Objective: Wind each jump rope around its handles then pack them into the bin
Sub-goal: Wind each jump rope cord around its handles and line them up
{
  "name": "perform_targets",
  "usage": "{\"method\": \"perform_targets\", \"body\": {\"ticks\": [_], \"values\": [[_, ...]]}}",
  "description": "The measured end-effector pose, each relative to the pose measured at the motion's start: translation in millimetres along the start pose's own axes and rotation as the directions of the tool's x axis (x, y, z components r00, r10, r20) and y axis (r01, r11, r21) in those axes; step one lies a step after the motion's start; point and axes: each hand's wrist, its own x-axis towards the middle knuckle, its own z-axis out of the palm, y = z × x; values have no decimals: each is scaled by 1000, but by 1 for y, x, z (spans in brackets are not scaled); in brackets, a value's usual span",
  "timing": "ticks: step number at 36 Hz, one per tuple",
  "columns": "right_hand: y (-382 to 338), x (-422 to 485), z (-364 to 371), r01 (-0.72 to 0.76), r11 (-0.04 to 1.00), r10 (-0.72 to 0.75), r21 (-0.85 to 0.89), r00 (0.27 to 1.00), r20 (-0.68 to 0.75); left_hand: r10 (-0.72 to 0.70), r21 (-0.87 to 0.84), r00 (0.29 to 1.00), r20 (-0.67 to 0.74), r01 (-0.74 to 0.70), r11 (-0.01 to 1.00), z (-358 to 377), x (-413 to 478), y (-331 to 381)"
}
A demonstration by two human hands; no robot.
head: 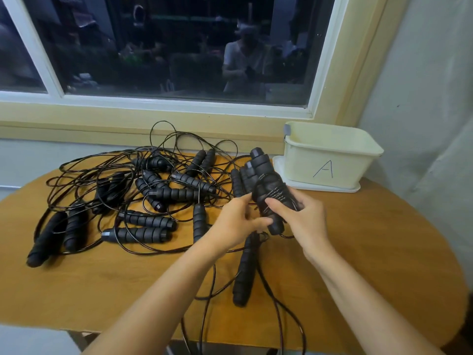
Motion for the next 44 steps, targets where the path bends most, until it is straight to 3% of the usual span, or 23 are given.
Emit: {"method": "perform_targets", "body": {"ticks": [8,13,16,20,24,29,35,37,40,42,44], "values": [[-3,-6,-10,-150,957,149,247,989,23,173,344,985,-19,-156,926,-5,9,-4],[-3,-9,-9,-232,922,227,309,972,51,250,321,962,-113,-203,925,-6,6,-7],[-4,-12,-5,-247,913,245,323,968,48,211,263,967,-143,-168,950,-3,5,-9],[-4,-15,0,-180,952,176,247,984,38,119,49,977,-176,-112,993,1,3,-11],[4,-10,3,-103,995,103,-2,995,-8,98,-33,970,-223,-108,994,6,1,-14],[6,-9,5,96,978,-62,-183,982,180,97,-28,960,-262,-108,994,4,5,-22],[9,-10,-1,92,961,15,-260,924,382,87,-28,959,-270,-98,995,4,8,-28],[8,-11,1,131,905,26,-404,933,360,85,-18,961,-262,-93,995,6,8,-26],[10,-13,6,245,651,-65,-719,961,270,86,-48,961,-261,-102,994,12,10,-27],[14,-15,9,280,513,-152,-812,960,235,92,-43,962,-256,-106,993,16,10,-28],[20,-18,11,296,466,-212,-834,952,220,107,-36,963,-247,-120,992,20,11,-30]]}}
